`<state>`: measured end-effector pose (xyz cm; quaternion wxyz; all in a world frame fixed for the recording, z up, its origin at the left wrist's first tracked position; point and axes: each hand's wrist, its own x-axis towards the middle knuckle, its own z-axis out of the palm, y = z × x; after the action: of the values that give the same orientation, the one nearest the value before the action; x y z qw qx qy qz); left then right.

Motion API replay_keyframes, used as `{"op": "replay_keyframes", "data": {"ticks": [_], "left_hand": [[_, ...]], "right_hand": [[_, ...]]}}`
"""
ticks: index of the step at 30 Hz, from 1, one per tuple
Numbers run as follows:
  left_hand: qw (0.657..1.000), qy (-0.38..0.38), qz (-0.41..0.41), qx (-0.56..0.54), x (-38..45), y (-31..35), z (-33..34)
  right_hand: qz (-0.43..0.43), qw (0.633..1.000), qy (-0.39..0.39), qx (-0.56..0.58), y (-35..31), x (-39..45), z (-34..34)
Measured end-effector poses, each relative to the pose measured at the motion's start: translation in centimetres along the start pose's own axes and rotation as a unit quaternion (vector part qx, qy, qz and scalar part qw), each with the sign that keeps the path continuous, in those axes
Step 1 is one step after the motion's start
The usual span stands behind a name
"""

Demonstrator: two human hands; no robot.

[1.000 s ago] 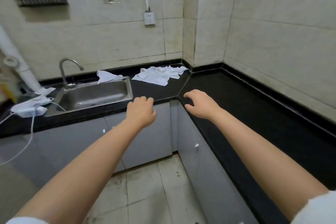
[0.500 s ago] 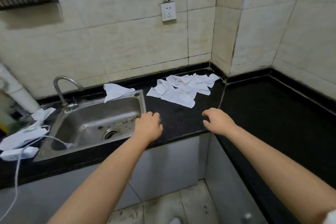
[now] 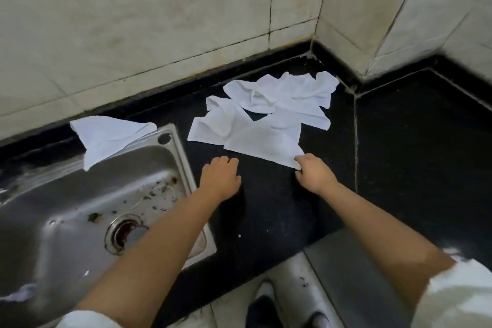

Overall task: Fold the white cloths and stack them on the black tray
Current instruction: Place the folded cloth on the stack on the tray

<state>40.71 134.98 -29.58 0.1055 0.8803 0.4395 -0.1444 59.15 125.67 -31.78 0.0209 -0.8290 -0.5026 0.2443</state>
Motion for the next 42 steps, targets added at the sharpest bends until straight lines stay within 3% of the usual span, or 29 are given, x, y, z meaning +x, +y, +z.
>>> {"op": "replay_keyframes", "data": {"ticks": [11, 17, 20, 23, 27, 30, 36, 42], "left_hand": [[0.994, 0.026, 0.081, -0.063, 7.3, 1.6, 3.3], [0.987, 0.045, 0.147, -0.036, 9.7, 3.2, 4.3], [0.973, 0.098, 0.207, -0.006, 10.6, 2.7, 5.0], [0.966, 0.091, 0.240, -0.030, 10.1, 3.0, 4.3], [0.968, 0.027, 0.223, -0.112, 8.0, 6.0, 1.8], [0.950, -0.012, 0.259, -0.172, 5.7, 9.5, -0.3], [0.898, -0.148, 0.310, -0.275, 1.8, 18.4, -4.2], [0.886, -0.178, 0.360, -0.232, -2.6, 28.5, -6.5]], "right_hand": [[-0.065, 0.991, 0.008, -0.115, 1.0, 4.2, 0.5], [-0.122, 0.991, 0.028, -0.054, 2.8, 3.8, 1.4], [-0.102, 0.992, -0.023, -0.069, 3.7, 3.1, 1.7], [-0.075, 0.996, -0.018, -0.047, 4.2, 2.5, 1.8], [-0.043, 0.994, 0.047, 0.087, 5.4, 0.1, 1.1], [-0.016, 0.981, 0.071, 0.182, 6.7, -3.3, 0.3], [0.041, 0.955, 0.196, 0.217, 11.8, -9.6, -0.9], [0.072, 0.925, 0.313, 0.204, 21.4, -19.6, -5.0]]}}
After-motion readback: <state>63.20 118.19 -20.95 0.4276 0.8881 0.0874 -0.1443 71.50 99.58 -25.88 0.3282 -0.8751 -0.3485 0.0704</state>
